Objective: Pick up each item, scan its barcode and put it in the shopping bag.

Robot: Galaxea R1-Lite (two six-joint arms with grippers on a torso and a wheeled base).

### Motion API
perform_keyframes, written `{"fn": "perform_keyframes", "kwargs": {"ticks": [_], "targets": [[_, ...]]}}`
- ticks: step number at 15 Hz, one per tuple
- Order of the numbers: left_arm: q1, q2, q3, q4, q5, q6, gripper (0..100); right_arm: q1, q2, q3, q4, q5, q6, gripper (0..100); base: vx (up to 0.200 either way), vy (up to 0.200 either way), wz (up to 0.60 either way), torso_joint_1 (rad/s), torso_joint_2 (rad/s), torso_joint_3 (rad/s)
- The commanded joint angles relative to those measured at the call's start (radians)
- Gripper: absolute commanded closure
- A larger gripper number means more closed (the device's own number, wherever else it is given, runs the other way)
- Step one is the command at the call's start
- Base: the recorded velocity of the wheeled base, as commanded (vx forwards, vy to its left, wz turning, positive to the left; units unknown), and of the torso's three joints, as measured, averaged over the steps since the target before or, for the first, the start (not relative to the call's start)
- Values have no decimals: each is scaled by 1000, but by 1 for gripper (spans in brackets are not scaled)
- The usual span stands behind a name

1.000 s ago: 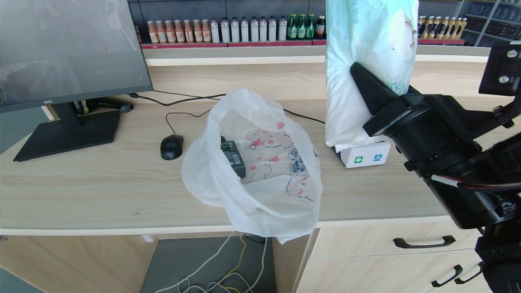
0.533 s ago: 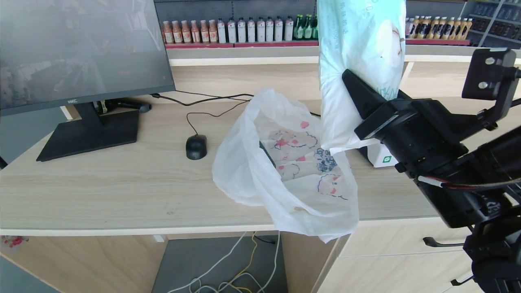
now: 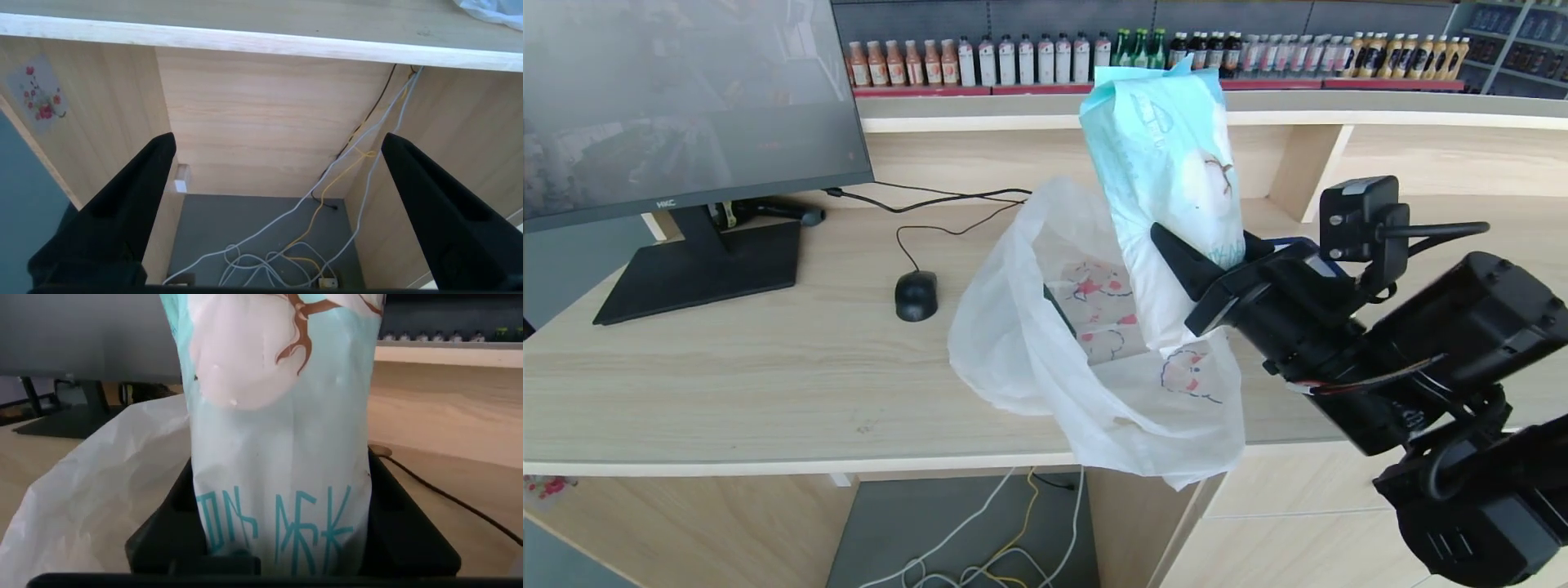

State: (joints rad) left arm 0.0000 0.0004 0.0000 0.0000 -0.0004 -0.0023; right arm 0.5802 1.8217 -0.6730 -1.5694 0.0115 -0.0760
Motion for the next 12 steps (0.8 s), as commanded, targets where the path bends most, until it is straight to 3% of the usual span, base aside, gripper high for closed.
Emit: {"fn": "perform_keyframes", "kwargs": {"ticks": [1, 9, 12], "targets": [[0, 0, 0, 0, 0, -1, 0, -11, 74, -8, -1, -1, 16, 100, 0, 0, 0, 0, 0, 0], [0, 0, 0, 0, 0, -1, 0, 36, 33, -7, -1, 2, 18, 100, 0, 0, 0, 0, 0, 0], [0, 0, 0, 0, 0, -1, 0, 47, 21, 73, -1, 4, 16, 100, 0, 0, 0, 0, 0, 0]]}}
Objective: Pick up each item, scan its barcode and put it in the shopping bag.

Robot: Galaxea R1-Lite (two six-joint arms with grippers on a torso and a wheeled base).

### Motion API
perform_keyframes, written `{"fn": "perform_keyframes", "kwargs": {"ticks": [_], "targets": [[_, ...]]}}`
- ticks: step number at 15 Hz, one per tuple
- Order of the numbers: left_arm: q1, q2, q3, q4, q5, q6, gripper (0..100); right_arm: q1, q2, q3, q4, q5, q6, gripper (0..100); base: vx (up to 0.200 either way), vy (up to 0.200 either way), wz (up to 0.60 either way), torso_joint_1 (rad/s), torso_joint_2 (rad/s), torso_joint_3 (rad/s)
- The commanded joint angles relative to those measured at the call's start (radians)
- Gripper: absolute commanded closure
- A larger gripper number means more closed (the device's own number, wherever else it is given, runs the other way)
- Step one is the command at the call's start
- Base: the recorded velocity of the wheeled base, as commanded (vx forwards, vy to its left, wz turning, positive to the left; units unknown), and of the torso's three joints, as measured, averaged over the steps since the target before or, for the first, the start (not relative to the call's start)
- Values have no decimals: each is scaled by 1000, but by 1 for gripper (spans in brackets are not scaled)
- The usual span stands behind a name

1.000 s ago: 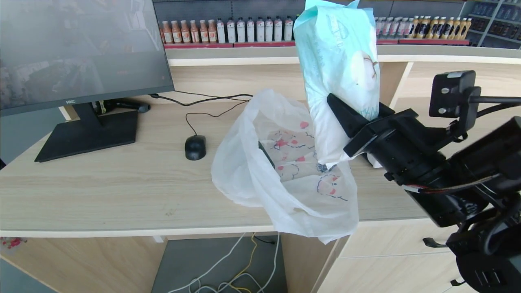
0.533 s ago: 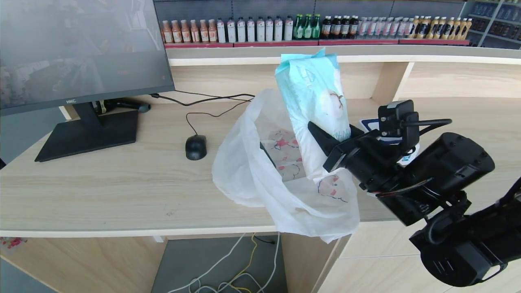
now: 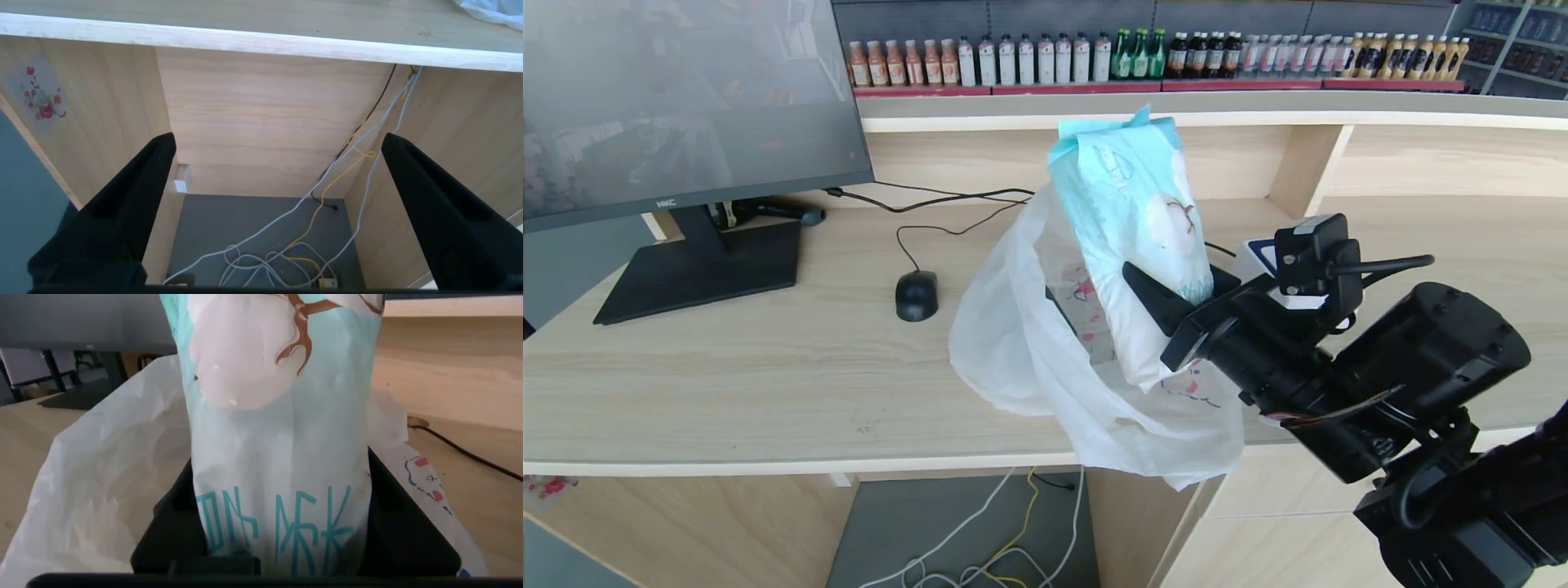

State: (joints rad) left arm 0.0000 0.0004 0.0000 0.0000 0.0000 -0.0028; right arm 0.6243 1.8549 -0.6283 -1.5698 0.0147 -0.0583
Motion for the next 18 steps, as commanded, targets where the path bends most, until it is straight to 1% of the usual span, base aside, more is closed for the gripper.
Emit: {"fn": "perform_keyframes", "kwargs": {"ticks": [1, 2, 4, 7, 9, 10, 14, 18], "targets": [[0, 0, 0, 0, 0, 0, 0, 6, -5, 22, -1, 2, -3, 100, 0, 0, 0, 0, 0, 0], [0, 0, 0, 0, 0, 0, 0, 14, 0, 15, -1, 5, -5, 100, 0, 0, 0, 0, 0, 0], [0, 0, 0, 0, 0, 0, 0, 61, 3, -13, -1, 5, -2, 100, 0, 0, 0, 0, 0, 0], [-2, 0, 0, 0, 0, 0, 0, 66, 0, 1, -1, 7, 0, 100, 0, 0, 0, 0, 0, 0], [-2, 0, 0, 0, 0, 0, 0, 114, 1, 27, -1, 42, -5, 100, 0, 0, 0, 0, 0, 0], [0, 0, 0, 0, 0, 0, 0, 123, 0, 42, -1, 42, -3, 100, 0, 0, 0, 0, 0, 0], [0, 0, 0, 0, 0, 0, 0, 68, -45, 127, -1, 41, -3, 100, 0, 0, 0, 0, 0, 0], [0, 0, 0, 0, 0, 0, 0, 58, -56, 153, -1, 37, -3, 100, 0, 0, 0, 0, 0, 0]]}}
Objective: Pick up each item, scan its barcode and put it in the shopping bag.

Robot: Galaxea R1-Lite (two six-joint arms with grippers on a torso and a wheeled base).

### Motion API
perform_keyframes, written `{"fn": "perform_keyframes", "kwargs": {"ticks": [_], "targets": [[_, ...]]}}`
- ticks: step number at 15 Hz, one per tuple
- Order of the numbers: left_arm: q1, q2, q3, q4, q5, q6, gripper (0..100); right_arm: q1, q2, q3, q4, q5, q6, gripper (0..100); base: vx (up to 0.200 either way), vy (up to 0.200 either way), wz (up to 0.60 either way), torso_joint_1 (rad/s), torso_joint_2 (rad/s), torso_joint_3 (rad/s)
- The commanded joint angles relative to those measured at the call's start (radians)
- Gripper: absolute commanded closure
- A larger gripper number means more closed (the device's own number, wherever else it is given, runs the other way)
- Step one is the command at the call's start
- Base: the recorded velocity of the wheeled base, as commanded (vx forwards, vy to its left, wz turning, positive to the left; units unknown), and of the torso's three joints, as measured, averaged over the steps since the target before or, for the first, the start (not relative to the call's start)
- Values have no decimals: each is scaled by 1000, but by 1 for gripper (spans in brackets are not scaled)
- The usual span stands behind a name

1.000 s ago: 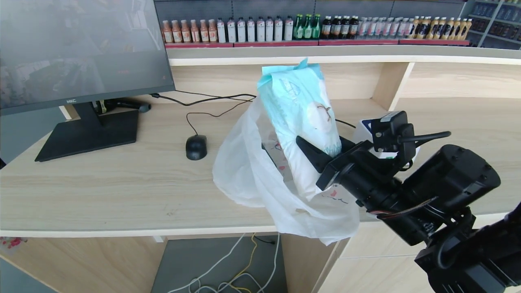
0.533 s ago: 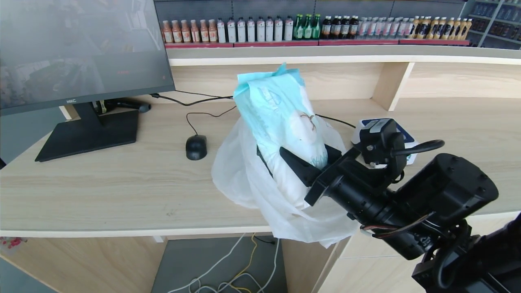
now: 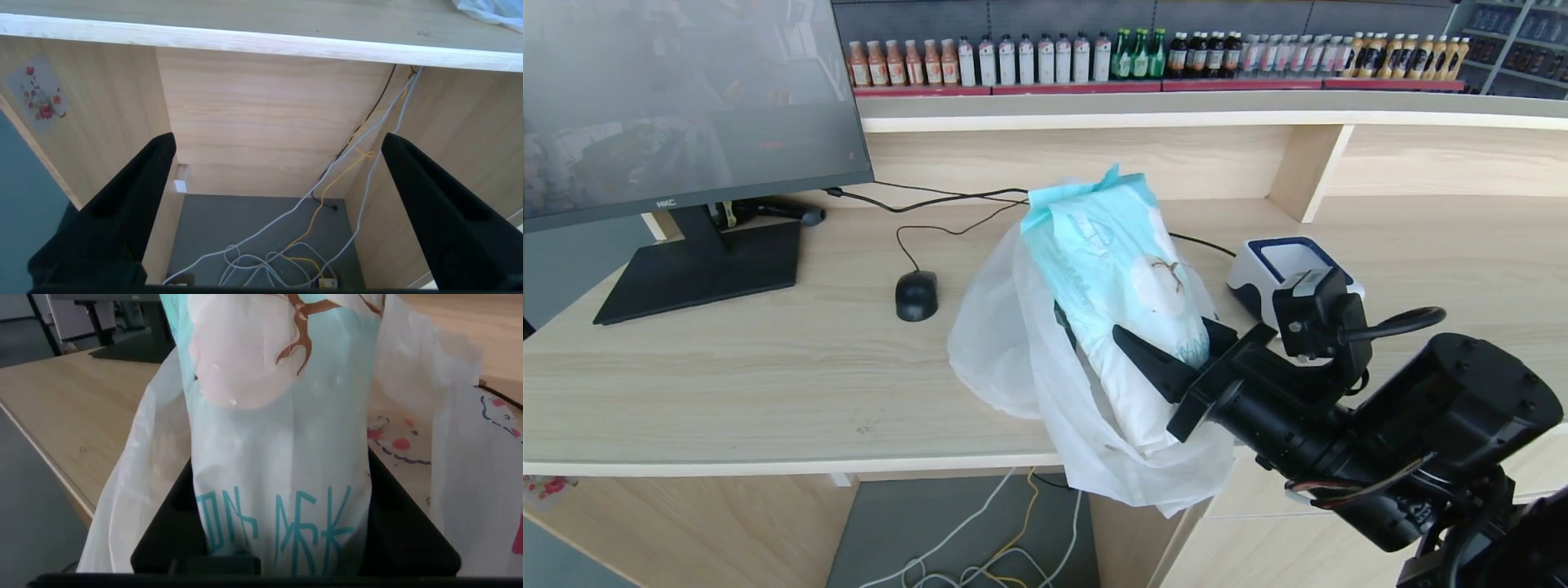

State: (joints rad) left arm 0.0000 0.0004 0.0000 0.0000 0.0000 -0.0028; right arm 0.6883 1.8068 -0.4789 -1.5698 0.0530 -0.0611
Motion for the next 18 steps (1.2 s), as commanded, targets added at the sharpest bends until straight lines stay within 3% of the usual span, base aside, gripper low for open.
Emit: {"fn": "perform_keyframes", "kwargs": {"ticks": [1, 4, 7, 17, 18], "targets": [[0, 0, 0, 0, 0, 0, 0, -18, 8, 2, -1, -1, 0, 100, 0, 0, 0, 0, 0, 0], [-2, 0, 0, 0, 0, 0, 0, -38, 42, -9, -1, -16, 0, 100, 0, 0, 0, 0, 0, 0], [0, 0, 0, 0, 0, 0, 0, -38, 48, 2, -1, -102, 44, 100, 0, 0, 0, 0, 0, 0], [0, 0, 0, 0, 0, 0, 0, -41, 115, -29, -1, -108, 53, 100, 0, 0, 0, 0, 0, 0], [-2, 0, 0, 0, 0, 0, 0, -41, 120, -40, -1, -108, 52, 0, 0, 0, 0, 0, 0, 0]]}}
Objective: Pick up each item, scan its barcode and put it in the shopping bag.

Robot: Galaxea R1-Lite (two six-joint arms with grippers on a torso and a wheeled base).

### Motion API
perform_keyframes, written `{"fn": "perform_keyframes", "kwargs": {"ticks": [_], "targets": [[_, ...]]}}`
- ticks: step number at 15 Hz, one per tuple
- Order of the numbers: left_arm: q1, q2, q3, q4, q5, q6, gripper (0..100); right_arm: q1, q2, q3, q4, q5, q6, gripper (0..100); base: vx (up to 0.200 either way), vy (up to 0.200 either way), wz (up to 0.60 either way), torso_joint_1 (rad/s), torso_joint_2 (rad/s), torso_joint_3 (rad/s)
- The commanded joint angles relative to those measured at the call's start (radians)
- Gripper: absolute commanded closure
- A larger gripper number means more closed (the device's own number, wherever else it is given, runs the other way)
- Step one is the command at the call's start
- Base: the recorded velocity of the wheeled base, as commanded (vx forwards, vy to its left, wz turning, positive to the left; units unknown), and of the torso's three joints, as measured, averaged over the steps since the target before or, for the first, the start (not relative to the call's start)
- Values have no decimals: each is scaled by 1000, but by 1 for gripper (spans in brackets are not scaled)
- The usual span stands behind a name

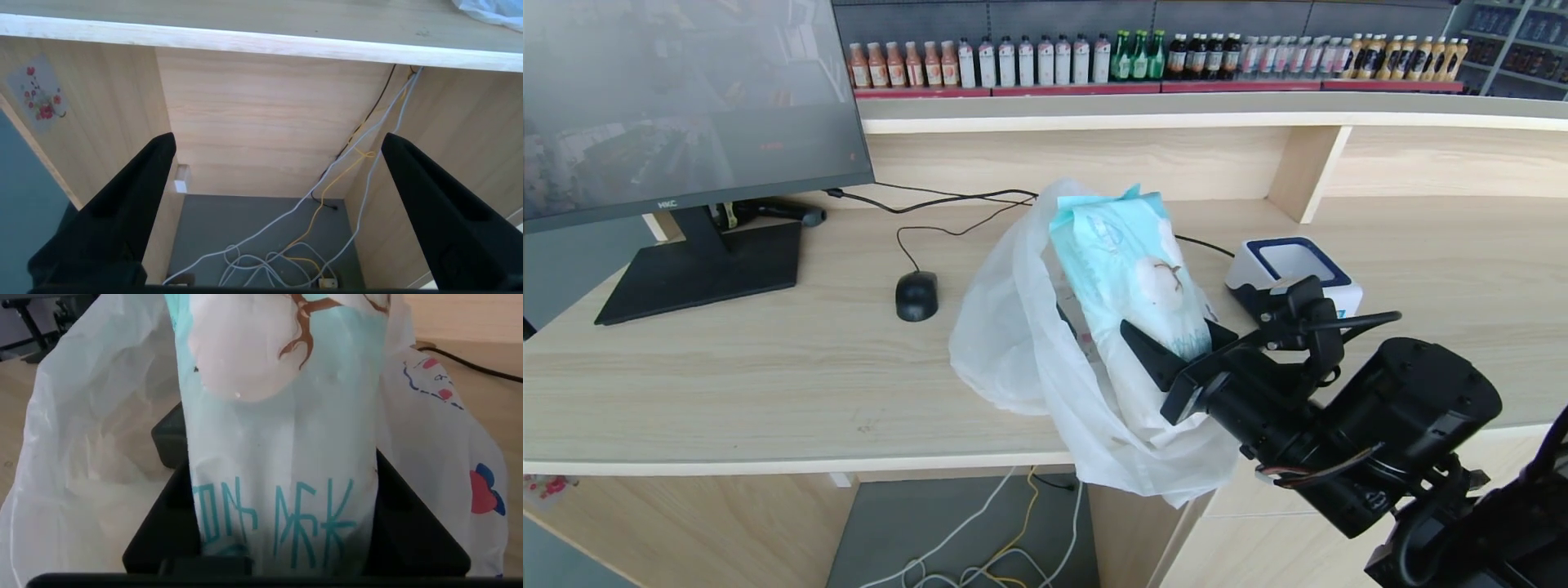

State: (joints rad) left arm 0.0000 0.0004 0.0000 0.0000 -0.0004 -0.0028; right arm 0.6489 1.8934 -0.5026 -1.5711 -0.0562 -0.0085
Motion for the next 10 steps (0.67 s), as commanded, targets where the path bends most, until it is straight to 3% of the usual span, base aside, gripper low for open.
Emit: {"fn": "perform_keyframes", "kwargs": {"ticks": [1, 10], "targets": [[-2, 0, 0, 0, 0, 0, 0, 0, 35, -14, 0, 1, -1, 0, 0, 0, 0, 0, 0, 0], [-2, 0, 0, 0, 0, 0, 0, -14, 9, -42, 0, 1, 1, 0, 0, 0, 0, 0, 0, 0]]}}
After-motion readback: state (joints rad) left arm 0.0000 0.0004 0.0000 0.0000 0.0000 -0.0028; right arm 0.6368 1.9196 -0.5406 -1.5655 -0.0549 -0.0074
